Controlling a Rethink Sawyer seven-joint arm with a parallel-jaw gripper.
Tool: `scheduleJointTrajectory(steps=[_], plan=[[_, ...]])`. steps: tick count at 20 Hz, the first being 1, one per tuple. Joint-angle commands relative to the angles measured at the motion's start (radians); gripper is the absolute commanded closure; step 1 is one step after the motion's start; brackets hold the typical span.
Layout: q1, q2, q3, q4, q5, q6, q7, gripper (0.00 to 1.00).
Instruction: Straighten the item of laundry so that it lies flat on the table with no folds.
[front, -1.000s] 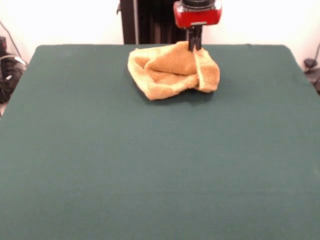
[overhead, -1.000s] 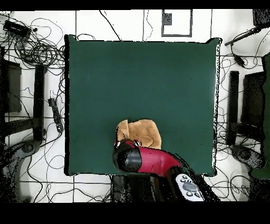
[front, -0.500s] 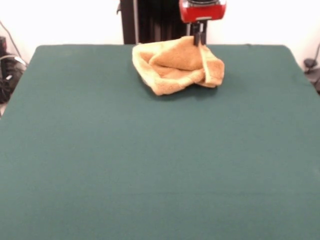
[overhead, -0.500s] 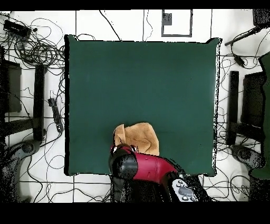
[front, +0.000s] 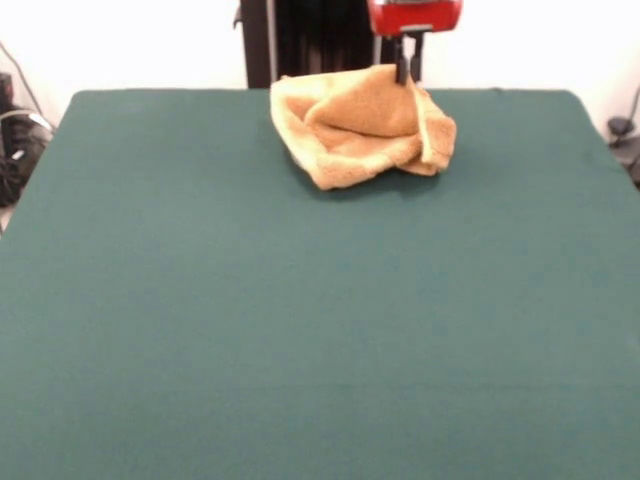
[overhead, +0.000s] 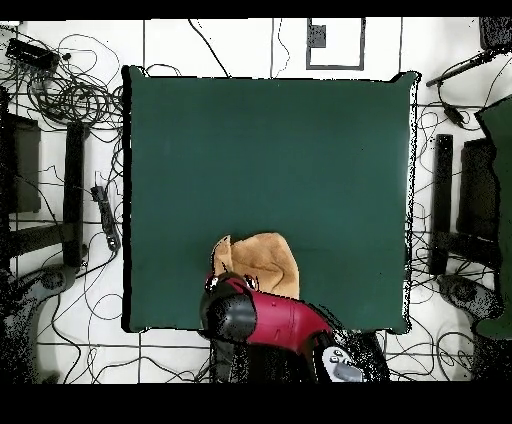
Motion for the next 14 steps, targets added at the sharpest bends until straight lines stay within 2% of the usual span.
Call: scheduleJointTrajectory(steps=[1, 8, 14], plan=[[0.036, 0.006, 0.045, 0.108, 0.082, -0.06, 0.308, 1.0], [0.052, 0.006, 0.04, 0.097, 0.12, -0.035, 0.304, 1.0], [0.052, -0.035, 0.063, 0.154, 0.151, -0.033, 0.322, 1.0]])
